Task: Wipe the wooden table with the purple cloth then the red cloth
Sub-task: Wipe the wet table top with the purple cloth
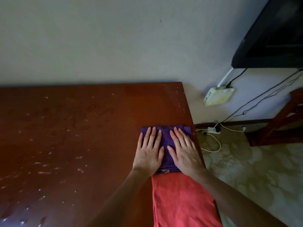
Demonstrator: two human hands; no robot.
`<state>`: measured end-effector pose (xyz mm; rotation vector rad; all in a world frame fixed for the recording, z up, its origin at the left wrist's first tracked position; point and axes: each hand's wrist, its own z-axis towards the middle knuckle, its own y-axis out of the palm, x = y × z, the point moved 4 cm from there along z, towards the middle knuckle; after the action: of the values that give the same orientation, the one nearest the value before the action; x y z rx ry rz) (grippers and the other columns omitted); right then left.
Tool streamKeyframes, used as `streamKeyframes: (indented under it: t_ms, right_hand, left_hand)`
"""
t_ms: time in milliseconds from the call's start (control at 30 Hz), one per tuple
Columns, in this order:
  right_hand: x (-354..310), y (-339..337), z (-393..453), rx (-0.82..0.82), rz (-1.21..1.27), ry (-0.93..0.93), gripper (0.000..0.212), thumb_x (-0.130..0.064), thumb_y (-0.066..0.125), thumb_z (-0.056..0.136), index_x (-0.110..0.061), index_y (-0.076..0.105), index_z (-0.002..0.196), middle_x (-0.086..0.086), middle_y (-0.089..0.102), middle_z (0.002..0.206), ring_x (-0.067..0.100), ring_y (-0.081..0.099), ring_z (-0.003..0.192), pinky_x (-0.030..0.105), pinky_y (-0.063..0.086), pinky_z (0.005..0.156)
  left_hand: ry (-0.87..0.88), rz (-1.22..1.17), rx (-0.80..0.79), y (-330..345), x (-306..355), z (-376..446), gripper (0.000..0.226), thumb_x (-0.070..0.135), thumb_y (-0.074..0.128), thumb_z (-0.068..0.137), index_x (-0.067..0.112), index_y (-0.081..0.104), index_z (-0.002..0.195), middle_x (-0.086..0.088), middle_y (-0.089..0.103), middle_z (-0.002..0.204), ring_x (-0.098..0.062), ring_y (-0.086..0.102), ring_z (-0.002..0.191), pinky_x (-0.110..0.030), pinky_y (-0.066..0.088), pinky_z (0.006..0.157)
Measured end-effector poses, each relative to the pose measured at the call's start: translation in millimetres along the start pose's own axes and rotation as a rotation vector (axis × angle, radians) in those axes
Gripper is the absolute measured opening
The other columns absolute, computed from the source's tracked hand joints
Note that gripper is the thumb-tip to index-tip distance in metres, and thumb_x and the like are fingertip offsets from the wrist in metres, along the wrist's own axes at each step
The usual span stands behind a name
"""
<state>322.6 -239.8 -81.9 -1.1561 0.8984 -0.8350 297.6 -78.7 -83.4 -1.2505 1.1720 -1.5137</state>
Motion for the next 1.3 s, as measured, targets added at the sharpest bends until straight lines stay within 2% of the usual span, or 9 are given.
streamKeyframes:
  t_ms: [233,400,567,733,867,1067,1200,1300]
  right_hand:
    - [14.5,6.3,21.1,-0.012,0.080,-0.043,0.062,-0.046,0.040,0.105,-0.013,0.037,0.158,0.009,0.031,0.167,0.024,0.024,0.157,0.044,0.029,0.125]
    - [49.1,12.5,100.2,0.001,0.092,-0.025,0.063,-0.049,0.035,0.106,-0.015,0.035,0.159,0.009,0.030,0.167,0.022,0.023,0.157,0.045,0.028,0.125]
    - [90.5,24.0,196.6,0.008,0.089,-0.060,0.064,-0.049,0.031,0.106,-0.012,0.035,0.158,0.012,0.033,0.166,0.026,0.026,0.156,0.048,0.031,0.123]
    - [102.9,32.0,225.3,0.044,0.097,-0.074,0.062,-0.045,0.031,0.108,-0.009,0.037,0.157,0.015,0.034,0.165,0.028,0.025,0.156,0.050,0.029,0.124]
    - [97.3,29.6,201.5,0.060,0.114,-0.057,0.062,-0.042,0.032,0.108,-0.007,0.034,0.158,0.016,0.032,0.166,0.029,0.022,0.157,0.052,0.028,0.123]
    - [69.7,11.0,89.9,0.041,0.110,-0.042,0.062,-0.042,0.033,0.108,-0.007,0.030,0.160,0.015,0.028,0.167,0.027,0.018,0.158,0.050,0.026,0.125]
    - [40.1,2.7,11.5,0.027,0.091,-0.010,0.064,-0.043,0.037,0.105,-0.008,0.033,0.159,0.014,0.030,0.167,0.027,0.022,0.157,0.052,0.025,0.126]
    - [21.9,0.8,-15.3,-0.003,0.059,-0.052,0.064,-0.046,0.038,0.104,-0.006,0.040,0.155,0.015,0.037,0.163,0.029,0.030,0.154,0.050,0.023,0.125]
  left_hand:
    - [0.004,-0.060,0.037,-0.2,-8.8,24.2,0.064,0.046,0.038,0.100,0.019,0.034,0.157,-0.008,0.035,0.163,-0.021,0.024,0.154,-0.048,0.022,0.124]
    - [0.018,-0.046,0.058,0.4,-25.1,109.4,0.062,0.048,0.033,0.102,0.020,0.034,0.157,-0.008,0.036,0.162,-0.022,0.024,0.154,-0.046,0.018,0.126]
    - [0.002,-0.024,0.080,7.2,-42.9,210.1,0.065,0.050,0.027,0.100,0.018,0.037,0.156,-0.011,0.038,0.161,-0.026,0.028,0.152,-0.048,0.022,0.124]
    - [0.018,0.026,0.082,11.1,-49.0,245.9,0.067,0.049,0.025,0.099,0.015,0.038,0.156,-0.014,0.039,0.160,-0.028,0.029,0.152,-0.050,0.022,0.123]
    - [0.019,0.047,0.040,9.5,-40.0,231.0,0.069,0.048,0.017,0.100,0.015,0.029,0.159,-0.014,0.031,0.164,-0.028,0.021,0.155,-0.051,0.016,0.126]
    - [0.073,0.019,0.033,10.5,-2.4,127.6,0.065,0.045,0.026,0.102,0.014,0.030,0.159,-0.015,0.034,0.162,-0.029,0.026,0.153,-0.053,0.024,0.123]
    - [0.084,0.005,0.029,9.7,15.4,49.3,0.064,0.044,0.035,0.100,0.014,0.034,0.157,-0.013,0.037,0.161,-0.026,0.029,0.153,-0.052,0.027,0.122]
    - [0.070,0.011,0.017,5.6,16.2,8.1,0.064,0.044,0.035,0.102,0.016,0.031,0.158,-0.011,0.037,0.162,-0.024,0.028,0.153,-0.050,0.027,0.121]
